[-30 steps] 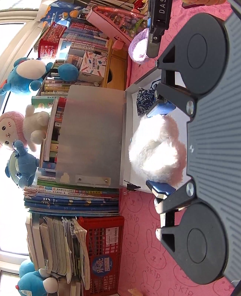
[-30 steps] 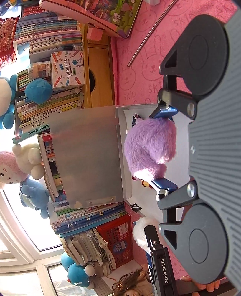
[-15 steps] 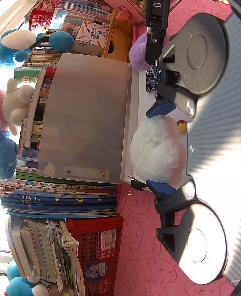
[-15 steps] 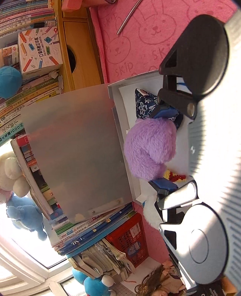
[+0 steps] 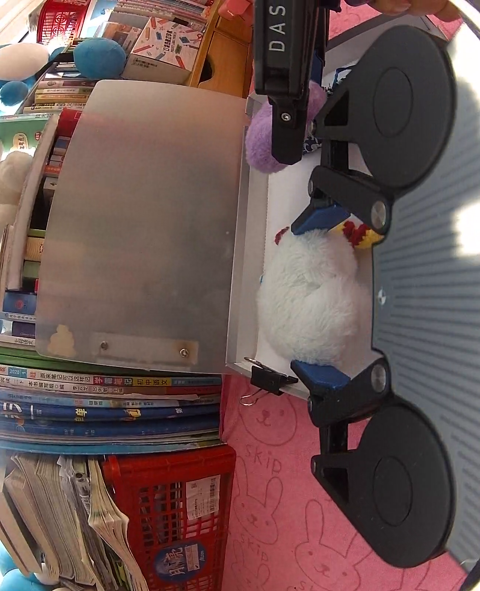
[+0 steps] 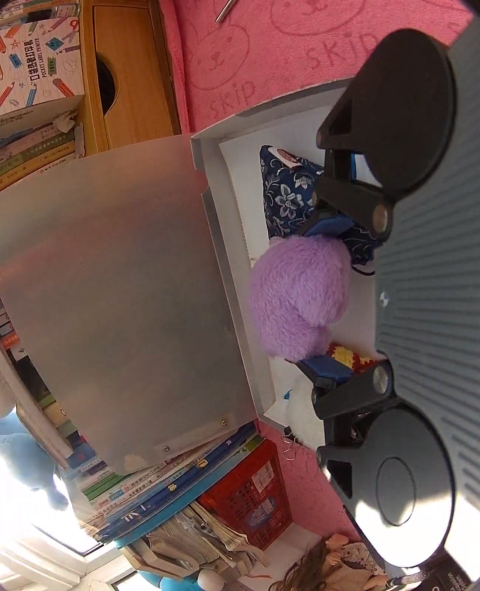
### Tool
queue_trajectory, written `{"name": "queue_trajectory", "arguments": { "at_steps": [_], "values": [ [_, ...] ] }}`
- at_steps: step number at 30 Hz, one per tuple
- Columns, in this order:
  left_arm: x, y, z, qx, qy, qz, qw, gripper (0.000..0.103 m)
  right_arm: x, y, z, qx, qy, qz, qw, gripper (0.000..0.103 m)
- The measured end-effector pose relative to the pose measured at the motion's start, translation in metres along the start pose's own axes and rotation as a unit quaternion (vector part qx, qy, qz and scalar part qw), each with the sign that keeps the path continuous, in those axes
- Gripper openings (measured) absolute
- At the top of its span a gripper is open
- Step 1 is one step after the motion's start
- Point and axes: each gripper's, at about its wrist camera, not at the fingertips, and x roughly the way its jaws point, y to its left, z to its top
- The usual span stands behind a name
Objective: Organize objects
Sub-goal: 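Carry both plushes into the white box and open both tools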
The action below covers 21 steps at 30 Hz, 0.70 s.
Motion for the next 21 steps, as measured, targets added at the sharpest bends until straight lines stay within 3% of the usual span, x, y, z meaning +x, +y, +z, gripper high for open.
{"name": "queue_trajectory", "arguments": {
  "at_steps": [8,14,21],
  "values": [
    [0.010,0.002,-0.007,0.016,0.004,0.008,0.9998,0.076,0.004,0.002,-0.002,-0.004,-0.001,0.000,1.000,0.069],
    [0.012,0.003,-0.010,0.012,0.012,0.004,0.9999,0.077,0.000,-0.001,-0.001,0.013,-0.007,0.014,1.000,0.085],
    [0.003,-0.001,-0.010,0.017,0.005,-0.006,0.9998,0.089,-0.016,-0.001,-0.001,0.023,-0.020,0.025,0.999,0.090]
  ]
}}
